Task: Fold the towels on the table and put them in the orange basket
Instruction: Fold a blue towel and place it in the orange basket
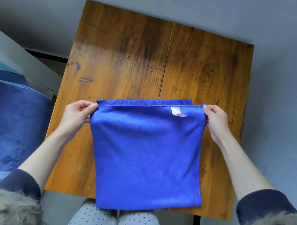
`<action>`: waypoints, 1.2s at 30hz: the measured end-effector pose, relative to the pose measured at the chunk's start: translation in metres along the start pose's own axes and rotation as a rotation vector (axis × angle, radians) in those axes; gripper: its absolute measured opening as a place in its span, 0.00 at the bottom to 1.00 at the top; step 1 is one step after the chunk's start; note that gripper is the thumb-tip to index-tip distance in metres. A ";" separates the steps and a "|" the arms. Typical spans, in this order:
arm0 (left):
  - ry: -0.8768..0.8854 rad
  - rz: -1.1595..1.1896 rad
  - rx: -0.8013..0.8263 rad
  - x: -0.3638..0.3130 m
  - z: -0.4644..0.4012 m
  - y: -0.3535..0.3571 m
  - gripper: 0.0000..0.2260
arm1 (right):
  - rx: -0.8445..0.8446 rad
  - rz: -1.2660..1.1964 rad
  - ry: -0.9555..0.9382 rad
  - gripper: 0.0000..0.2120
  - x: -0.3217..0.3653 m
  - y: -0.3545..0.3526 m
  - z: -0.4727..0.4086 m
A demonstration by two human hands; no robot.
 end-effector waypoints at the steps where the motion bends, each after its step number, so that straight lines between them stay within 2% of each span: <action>1: 0.017 -0.029 -0.005 -0.001 -0.004 0.003 0.05 | -0.010 0.058 -0.026 0.08 0.001 0.004 -0.005; 6: 0.049 -0.210 -0.051 0.009 -0.032 0.017 0.05 | -0.051 0.324 -0.139 0.04 0.001 0.024 -0.034; 10: 0.091 -0.404 -0.105 0.012 -0.048 0.020 0.05 | -0.040 0.430 -0.195 0.06 -0.001 0.033 -0.046; 14: 0.207 -0.528 -0.138 0.007 -0.050 0.026 0.04 | -0.003 0.474 -0.265 0.06 -0.002 0.037 -0.049; 19: 0.234 -0.543 -0.099 0.007 -0.050 0.032 0.02 | 0.027 0.408 -0.193 0.03 -0.006 0.049 -0.049; 28: 0.081 -0.427 -0.056 0.015 -0.055 0.023 0.03 | 0.028 0.238 -0.103 0.03 -0.002 0.048 -0.041; 32: 0.013 -0.259 0.077 0.009 -0.051 0.014 0.04 | 0.039 0.074 0.004 0.05 0.006 0.031 -0.029; 36: 0.057 -0.057 0.180 -0.018 -0.041 -0.003 0.05 | 0.053 -0.182 0.115 0.05 0.023 0.010 -0.006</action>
Point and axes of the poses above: each hand's wrist, its own z-axis away from the middle knuckle, its own y-axis out of the palm, x = y × z, the point moved 6 cm from there along -z, towards the middle knuckle, and after that the axes turned 10 degrees about -x, right-handed, at the moved point
